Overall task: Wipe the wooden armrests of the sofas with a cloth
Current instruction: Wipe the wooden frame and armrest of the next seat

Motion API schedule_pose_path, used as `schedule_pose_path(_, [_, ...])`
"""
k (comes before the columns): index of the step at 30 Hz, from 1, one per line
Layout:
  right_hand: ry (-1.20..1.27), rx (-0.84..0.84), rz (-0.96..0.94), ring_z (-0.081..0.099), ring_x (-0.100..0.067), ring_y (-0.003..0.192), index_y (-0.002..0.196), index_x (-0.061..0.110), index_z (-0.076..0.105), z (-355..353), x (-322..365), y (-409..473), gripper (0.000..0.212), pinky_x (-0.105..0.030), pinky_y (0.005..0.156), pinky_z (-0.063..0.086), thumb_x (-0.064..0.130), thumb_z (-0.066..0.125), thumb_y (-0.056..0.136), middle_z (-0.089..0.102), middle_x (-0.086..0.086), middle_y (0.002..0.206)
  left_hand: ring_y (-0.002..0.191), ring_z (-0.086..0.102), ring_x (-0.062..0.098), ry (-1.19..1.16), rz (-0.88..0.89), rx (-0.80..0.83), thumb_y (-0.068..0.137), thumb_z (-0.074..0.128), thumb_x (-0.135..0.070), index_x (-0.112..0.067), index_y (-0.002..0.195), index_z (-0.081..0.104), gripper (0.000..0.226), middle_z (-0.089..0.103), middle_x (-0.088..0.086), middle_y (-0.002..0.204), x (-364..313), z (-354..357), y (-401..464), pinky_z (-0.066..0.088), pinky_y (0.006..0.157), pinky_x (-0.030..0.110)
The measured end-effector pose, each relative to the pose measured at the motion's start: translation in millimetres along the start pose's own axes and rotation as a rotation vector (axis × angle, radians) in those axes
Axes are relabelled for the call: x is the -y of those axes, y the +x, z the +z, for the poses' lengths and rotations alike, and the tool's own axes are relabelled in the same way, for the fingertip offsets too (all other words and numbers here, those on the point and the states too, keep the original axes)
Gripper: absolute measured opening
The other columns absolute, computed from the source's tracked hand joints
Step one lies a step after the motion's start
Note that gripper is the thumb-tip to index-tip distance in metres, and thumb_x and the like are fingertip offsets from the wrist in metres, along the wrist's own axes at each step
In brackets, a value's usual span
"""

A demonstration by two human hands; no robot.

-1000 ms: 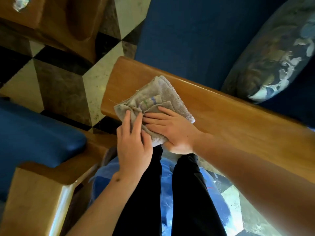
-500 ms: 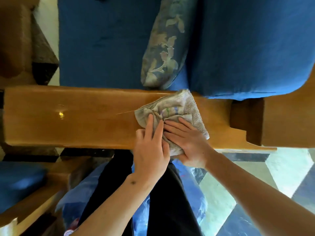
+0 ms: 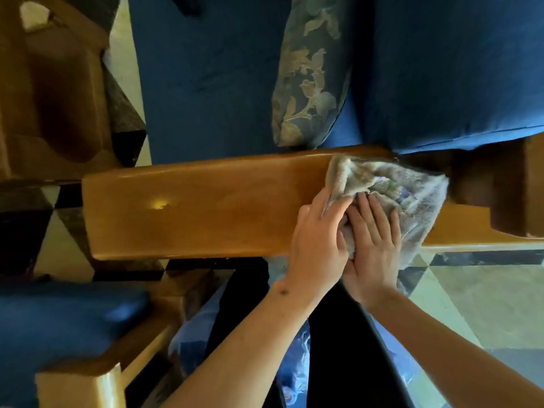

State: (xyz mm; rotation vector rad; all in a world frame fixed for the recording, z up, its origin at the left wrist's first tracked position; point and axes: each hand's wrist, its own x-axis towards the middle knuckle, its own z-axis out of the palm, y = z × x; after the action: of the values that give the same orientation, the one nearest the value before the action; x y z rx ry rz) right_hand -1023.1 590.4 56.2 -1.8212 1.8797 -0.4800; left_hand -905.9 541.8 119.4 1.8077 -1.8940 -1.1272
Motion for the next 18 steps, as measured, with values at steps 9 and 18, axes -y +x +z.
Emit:
schedule_pose_path(9, [-0.122, 0.093, 0.093, 0.011, -0.028, 0.16, 0.162, 0.011, 0.024, 143, 233, 27, 0.074, -0.045, 0.129, -0.008, 0.049, 0.043, 0.101, 0.021, -0.013, 0.173, 0.124, 0.056, 0.023, 0.098, -0.164, -0.278, 0.101, 0.056, -0.009, -0.014, 0.143, 0.057, 0.043, 0.062, 0.009, 0.136, 162, -154, -13, 0.043, 0.11, 0.033])
schedule_pose_path(18, [0.045, 0.475, -0.375, 0.024, -0.024, 0.158, 0.155, 0.01, 0.045, 230, 382, 26, 0.07, -0.042, 0.13, 0.002, 0.039, 0.031, 0.093, 0.035, -0.009, 0.168, 0.13, 0.047, 0.03, -0.189, -0.904, -0.581, 0.089, 0.068, -0.039, -0.021, 0.151, 0.039, 0.071, 0.05, 0.011, 0.146, 316, -268, -107, 0.044, 0.105, 0.044])
